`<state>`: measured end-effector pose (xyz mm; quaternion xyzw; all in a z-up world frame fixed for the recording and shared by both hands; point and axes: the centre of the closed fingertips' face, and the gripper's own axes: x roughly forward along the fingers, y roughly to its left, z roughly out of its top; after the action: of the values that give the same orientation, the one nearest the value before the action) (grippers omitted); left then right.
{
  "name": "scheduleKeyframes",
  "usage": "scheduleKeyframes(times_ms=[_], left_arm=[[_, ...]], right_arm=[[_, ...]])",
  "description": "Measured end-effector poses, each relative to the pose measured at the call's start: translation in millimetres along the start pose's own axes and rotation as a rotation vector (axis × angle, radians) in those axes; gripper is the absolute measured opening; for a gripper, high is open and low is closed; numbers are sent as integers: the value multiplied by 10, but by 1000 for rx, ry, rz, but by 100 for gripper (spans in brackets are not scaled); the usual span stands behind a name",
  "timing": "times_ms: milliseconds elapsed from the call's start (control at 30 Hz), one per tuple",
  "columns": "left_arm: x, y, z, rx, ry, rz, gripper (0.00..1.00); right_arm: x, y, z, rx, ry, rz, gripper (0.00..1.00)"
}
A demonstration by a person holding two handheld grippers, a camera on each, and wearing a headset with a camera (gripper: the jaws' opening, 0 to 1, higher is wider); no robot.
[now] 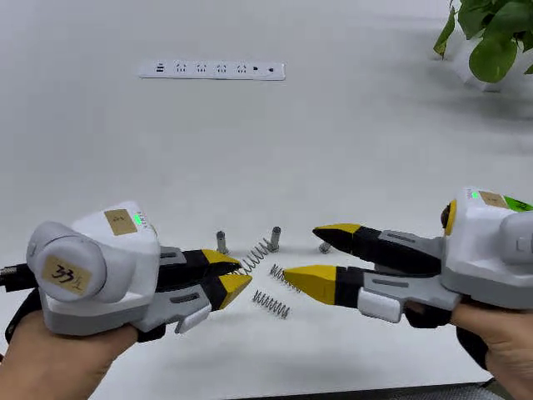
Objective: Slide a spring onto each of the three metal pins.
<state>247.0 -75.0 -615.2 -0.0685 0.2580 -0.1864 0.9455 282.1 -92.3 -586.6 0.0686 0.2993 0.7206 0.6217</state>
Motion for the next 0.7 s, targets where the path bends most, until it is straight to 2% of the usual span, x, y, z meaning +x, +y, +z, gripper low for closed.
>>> scheduleKeyframes(times_ms=[67, 133, 233, 333, 700], left_arm=[[4, -33, 53, -4, -21, -7, 10], [5, -74, 122, 3, -48, -15, 10], [7, -112, 219, -9, -91, -23, 10], [12, -122, 258, -9, -109, -31, 10], [38, -181, 381, -14, -151, -54, 10]], right_arm=[[34, 13, 20, 13, -11, -1, 42], [60, 23, 84, 72, -49, -1, 37], [71, 8, 120, 76, -64, -6, 31], [79, 28, 159, 115, -79, 11, 27], [95, 107, 262, 142, -110, 38, 13]])
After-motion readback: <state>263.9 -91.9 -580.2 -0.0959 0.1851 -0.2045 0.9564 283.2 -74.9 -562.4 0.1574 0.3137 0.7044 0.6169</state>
